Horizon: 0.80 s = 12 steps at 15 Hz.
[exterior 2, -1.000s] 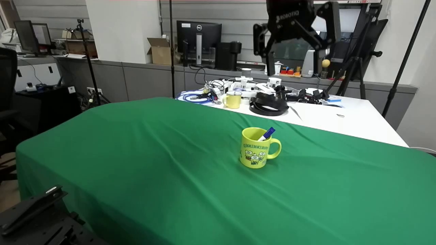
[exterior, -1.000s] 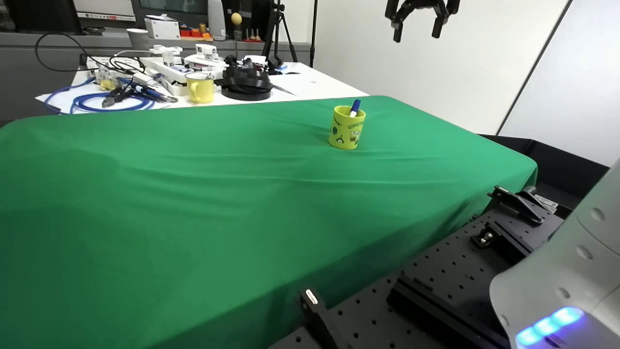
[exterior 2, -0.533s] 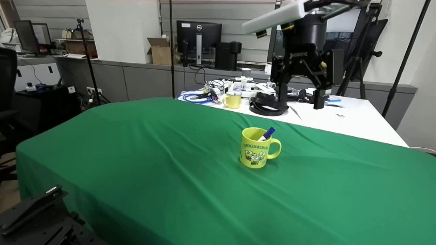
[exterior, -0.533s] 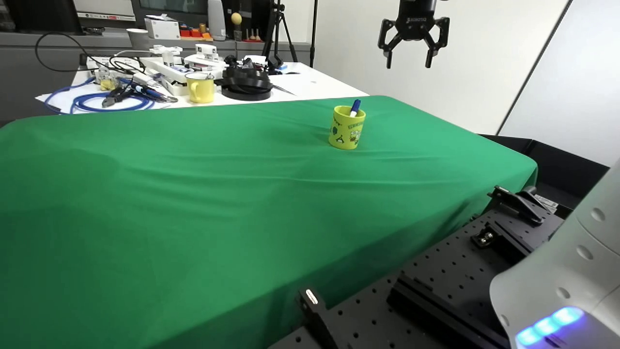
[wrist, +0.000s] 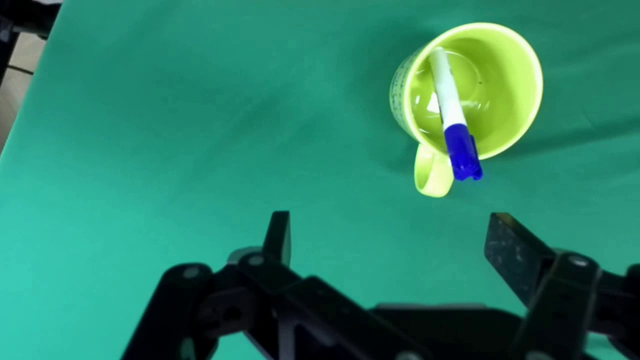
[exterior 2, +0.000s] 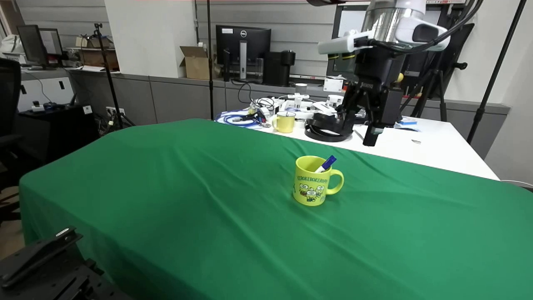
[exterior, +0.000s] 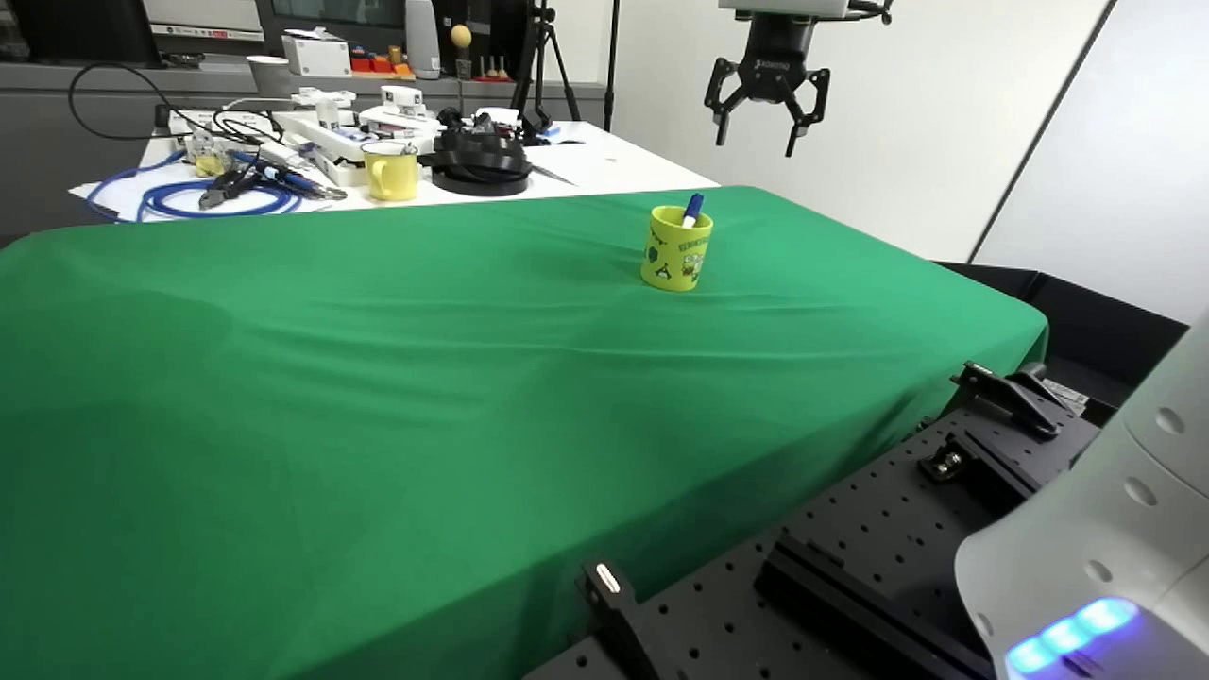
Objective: Pick up the marker in the yellow mug and place it on the table
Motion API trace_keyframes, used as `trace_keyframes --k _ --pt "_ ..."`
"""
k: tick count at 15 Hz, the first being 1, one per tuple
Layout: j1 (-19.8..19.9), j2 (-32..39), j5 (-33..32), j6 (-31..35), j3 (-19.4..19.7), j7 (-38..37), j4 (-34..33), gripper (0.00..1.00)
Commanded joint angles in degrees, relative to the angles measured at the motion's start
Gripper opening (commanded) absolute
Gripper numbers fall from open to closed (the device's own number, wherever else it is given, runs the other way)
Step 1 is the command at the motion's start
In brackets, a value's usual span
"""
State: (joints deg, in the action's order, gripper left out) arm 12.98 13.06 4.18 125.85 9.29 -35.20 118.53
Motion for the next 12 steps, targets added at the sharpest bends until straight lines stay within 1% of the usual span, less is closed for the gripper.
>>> trace_keyframes --k 1,2,3,4,6,12 --pt "-0.8 5.1 7.7 -3.2 1.5 -4.9 -6.3 1.0" --pt "-0.3 5.8 11.3 -3.6 1.2 -4.3 -7.1 1.0" --pt "-1.3 3.5 7.8 -1.3 1.8 -1.7 -3.5 1.0" --pt "-1.2 4.4 9.7 -1.6 1.9 -1.7 -4.3 1.0" --pt "-1.1 5.2 10.9 -1.9 1.9 -1.8 -5.2 1.0" --pt "-1.1 5.3 10.9 -2.1 1.9 -2.2 -5.4 1.0"
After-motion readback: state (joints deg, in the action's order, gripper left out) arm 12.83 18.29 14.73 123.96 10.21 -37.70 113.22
